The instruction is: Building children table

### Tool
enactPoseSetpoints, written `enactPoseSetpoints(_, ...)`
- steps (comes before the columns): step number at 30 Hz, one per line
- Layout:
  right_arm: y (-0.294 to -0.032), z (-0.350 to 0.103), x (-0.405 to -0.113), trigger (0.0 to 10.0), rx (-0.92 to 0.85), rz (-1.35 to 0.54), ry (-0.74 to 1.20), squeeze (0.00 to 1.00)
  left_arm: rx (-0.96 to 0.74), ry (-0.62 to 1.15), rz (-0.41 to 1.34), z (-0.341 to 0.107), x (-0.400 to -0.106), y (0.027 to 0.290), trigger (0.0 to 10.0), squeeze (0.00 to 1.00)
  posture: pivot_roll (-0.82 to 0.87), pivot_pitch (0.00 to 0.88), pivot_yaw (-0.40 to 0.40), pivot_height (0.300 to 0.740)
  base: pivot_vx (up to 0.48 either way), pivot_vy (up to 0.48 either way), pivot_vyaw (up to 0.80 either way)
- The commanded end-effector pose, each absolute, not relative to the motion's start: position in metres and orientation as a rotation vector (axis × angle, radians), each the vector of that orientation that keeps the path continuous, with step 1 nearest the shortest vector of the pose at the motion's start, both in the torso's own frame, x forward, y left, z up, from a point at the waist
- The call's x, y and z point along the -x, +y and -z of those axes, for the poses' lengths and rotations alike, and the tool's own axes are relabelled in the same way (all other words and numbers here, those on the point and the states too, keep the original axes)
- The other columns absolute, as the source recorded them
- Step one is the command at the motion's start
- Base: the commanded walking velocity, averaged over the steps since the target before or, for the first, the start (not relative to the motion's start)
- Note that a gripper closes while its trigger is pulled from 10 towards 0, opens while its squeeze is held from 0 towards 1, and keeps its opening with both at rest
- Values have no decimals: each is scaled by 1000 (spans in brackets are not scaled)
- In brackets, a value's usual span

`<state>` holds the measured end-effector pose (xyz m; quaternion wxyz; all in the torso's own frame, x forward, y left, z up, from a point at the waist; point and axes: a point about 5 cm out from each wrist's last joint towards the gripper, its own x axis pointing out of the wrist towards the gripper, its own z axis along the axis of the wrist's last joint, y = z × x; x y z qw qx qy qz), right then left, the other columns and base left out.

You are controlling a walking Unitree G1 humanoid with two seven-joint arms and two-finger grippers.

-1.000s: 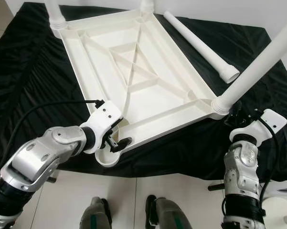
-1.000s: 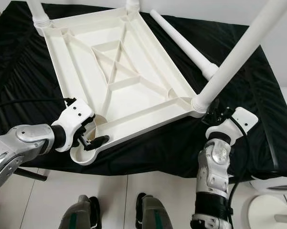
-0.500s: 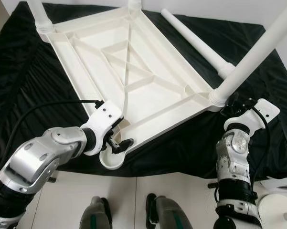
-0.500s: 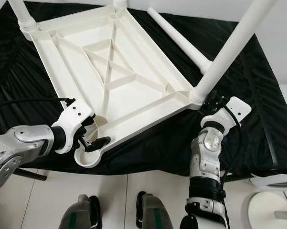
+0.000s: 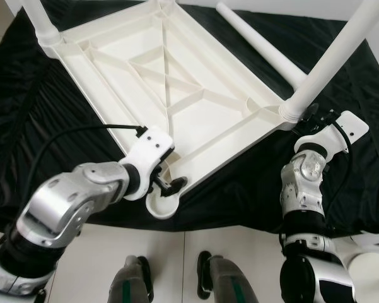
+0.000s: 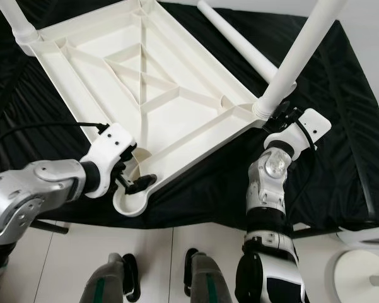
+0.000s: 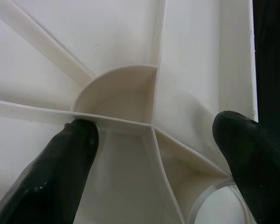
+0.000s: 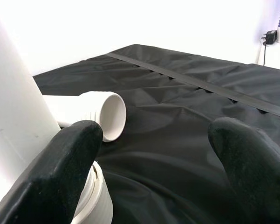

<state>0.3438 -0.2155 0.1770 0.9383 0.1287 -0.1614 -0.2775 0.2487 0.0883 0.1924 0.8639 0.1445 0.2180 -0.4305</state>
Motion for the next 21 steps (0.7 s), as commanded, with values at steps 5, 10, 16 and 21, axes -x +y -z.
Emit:
enactPoseSetpoints(5,-164,-169,-365,10000,-240,349,-235,0,-265,416,1171,-198,-230,43,10000,0,77,250,-7,740,0,0,0)
enactPoseSetpoints(10,-151,-176,-380,10000,-243,295,-209,0,-249,382,1202,-207,-229,24,10000,0,81,252,-10,740,0,0,0)
enactPoseSetpoints(16,-146,-180,-387,10000,-237,274,-201,0,-237,370,1247,-213,-222,13,10000,0,82,251,-11,740,0,0,0)
enactPoseSetpoints(21,-143,-184,-391,10000,-233,259,-204,0,-231,363,1270,-215,-219,6,10000,0,80,250,-13,740,0,0,0)
